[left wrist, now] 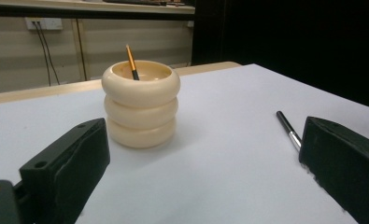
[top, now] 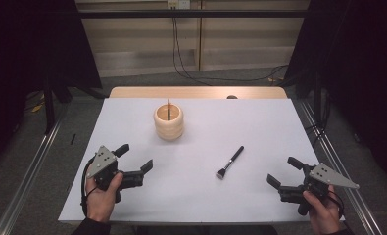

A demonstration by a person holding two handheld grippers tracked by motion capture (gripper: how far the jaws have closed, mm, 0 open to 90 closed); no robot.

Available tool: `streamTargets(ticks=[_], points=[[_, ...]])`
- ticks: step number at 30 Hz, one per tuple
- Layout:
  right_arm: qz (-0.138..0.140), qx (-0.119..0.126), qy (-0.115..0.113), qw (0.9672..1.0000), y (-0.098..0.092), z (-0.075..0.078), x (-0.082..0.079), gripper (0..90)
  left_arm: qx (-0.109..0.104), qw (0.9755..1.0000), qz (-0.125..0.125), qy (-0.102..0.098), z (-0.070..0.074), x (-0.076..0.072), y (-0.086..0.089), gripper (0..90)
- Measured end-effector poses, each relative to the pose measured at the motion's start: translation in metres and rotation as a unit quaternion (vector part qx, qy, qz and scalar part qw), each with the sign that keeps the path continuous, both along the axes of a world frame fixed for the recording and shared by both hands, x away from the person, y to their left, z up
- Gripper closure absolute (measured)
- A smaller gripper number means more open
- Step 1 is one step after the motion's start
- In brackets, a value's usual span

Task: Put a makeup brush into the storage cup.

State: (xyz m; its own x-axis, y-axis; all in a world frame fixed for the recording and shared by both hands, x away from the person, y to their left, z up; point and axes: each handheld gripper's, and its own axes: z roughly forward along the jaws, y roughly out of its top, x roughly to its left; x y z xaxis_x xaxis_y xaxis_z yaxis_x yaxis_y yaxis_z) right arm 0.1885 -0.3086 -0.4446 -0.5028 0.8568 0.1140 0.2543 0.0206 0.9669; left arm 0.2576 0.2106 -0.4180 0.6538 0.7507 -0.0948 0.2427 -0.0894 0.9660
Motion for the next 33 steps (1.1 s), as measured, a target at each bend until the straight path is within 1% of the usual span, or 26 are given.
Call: streamTargets(ticks=[1, 2, 4, 5, 6, 8, 9, 10, 11, 15, 18, 20, 23, 24, 25, 27, 29, 31, 33], points=[[0.001, -0.002, -0.001, 1.0, 0.0, 0.0, 0.0, 0.0, 0.002, 1.0, -0.001, 0.001, -0.001, -0.002, 0.0, 2.0], [0.002, 0.001, 0.0, 1.0, 0.001, 0.0, 0.0, 0.0, -0.001, 1.0, -0.004, 0.001, -0.001, -0.004, 0.001, 1.9], [0.001, 0.0, 0.001, 1.0, 0.001, 0.0, 0.0, 0.0, 0.006, 1.0, -0.001, 0.003, -0.002, -0.008, 0.001, 1.9], [0.001, 0.0, -0.001, 1.0, 0.0, 0.0, 0.001, 0.0, 0.013, 0.9999, -0.002, 0.001, -0.003, -0.011, 0.002, 2.0], [0.0, 0.0, 0.002, 1.0, 0.0, 0.0, 0.0, 0.0, 0.022, 0.9998, 0.0, 0.0, -0.004, -0.014, 0.003, 2.2], [-0.002, 0.001, 0.002, 1.0, -0.001, 0.0, 0.0, 0.0, 0.028, 0.9995, 0.006, -0.008, -0.006, -0.017, 0.005, 2.2], [-0.003, 0.002, 0.004, 1.0, -0.001, 0.0, 0.0, 0.0, 0.024, 0.9997, 0.0, -0.004, -0.007, -0.018, 0.005, 2.2], [-0.005, 0.002, 0.003, 1.0, -0.001, 0.0, 0.0, 0.0, 0.025, 0.9997, -0.001, -0.003, -0.008, -0.018, 0.006, 2.2], [-0.006, 0.002, 0.001, 1.0, 0.0, 0.0, 0.0, 0.0, 0.027, 0.9996, 0.001, -0.007, -0.008, -0.019, 0.007, 2.2], [-0.005, 0.005, 0.003, 1.0, -0.001, 0.001, -0.001, 0.0, 0.015, 0.9998, 0.0, -0.011, -0.009, -0.021, 0.009, 2.1], [-0.011, 0.01, 0.002, 0.9999, -0.002, 0.0, -0.001, 0.0, 0.01, 0.9999, 0.0, -0.01, -0.01, -0.022, 0.009, 2.1], [-0.008, 0.008, 0.001, 0.9999, -0.003, 0.0, -0.001, 0.0, 0.006, 0.9999, 0.005, -0.014, -0.009, -0.024, 0.008, 2.2], [-0.007, 0.007, 0.0, 1.0, -0.002, 0.001, -0.002, 0.0, 0.014, 0.9997, 0.004, -0.017, -0.009, -0.027, 0.007, 2.2], [-0.006, 0.006, 0.0, 1.0, -0.002, 0.001, -0.002, 0.0, 0.011, 0.9998, 0.004, -0.017, -0.009, -0.027, 0.007, 2.2], [-0.007, 0.005, -0.005, 1.0, -0.002, 0.001, -0.001, 0.0, 0.01, 0.9998, 0.001, -0.018, -0.009, -0.028, 0.007, 2.2], [-0.007, 0.009, -0.004, 0.9999, -0.001, 0.002, -0.001, 0.0, 0.012, 0.9998, 0.002, -0.018, -0.009, -0.028, 0.008, 2.2], [-0.006, 0.008, -0.008, 0.9999, 0.0, 0.002, -0.001, 0.0, 0.008, 0.9998, 0.002, -0.018, -0.01, -0.027, 0.008, 2.2], [-0.001, 0.002, -0.011, 0.9999, 0.001, 0.003, 0.0, 0.0, 0.011, 0.9998, 0.003, -0.017, -0.01, -0.027, 0.009, 2.2], [-0.006, 0.006, -0.015, 0.9999, 0.001, 0.005, 0.003, 0.0, 0.016, 0.9997, 0.003, -0.017, -0.01, -0.027, 0.009, 2.2]])
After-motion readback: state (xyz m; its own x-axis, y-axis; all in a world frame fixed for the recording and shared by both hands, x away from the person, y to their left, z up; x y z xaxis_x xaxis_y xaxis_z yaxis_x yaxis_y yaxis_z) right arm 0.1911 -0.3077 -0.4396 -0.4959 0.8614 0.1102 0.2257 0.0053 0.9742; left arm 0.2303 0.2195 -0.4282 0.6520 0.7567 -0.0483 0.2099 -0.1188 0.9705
